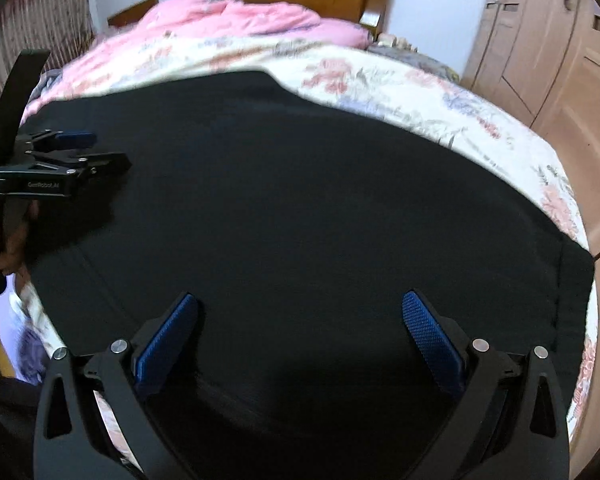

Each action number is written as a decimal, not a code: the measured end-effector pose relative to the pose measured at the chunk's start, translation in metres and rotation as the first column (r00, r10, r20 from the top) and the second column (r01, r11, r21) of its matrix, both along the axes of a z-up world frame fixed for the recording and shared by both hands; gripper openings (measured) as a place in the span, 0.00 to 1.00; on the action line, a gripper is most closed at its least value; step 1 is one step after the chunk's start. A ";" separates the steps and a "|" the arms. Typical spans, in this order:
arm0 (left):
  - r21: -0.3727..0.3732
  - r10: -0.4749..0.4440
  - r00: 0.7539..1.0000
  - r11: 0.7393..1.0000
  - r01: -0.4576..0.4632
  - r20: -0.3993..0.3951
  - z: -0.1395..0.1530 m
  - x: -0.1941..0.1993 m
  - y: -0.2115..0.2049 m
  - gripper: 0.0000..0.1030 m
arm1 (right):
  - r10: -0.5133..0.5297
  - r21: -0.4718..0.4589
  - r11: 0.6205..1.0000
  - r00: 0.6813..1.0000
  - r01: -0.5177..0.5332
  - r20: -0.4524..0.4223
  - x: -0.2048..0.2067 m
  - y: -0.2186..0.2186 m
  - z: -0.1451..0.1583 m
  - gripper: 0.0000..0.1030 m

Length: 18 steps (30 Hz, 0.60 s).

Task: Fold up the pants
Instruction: 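Position both open grippers over the folded sweatpants edge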

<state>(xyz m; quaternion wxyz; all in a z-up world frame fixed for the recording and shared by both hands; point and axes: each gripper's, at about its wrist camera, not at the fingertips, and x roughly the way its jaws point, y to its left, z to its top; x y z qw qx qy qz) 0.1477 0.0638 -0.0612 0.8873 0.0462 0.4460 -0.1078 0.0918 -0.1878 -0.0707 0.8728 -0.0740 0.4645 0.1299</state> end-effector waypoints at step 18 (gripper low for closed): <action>0.010 -0.005 0.999 1.000 0.004 0.035 0.000 -0.002 -0.003 0.99 | 0.153 0.041 0.987 0.988 -0.154 0.034 -0.035 0.045 0.000 0.96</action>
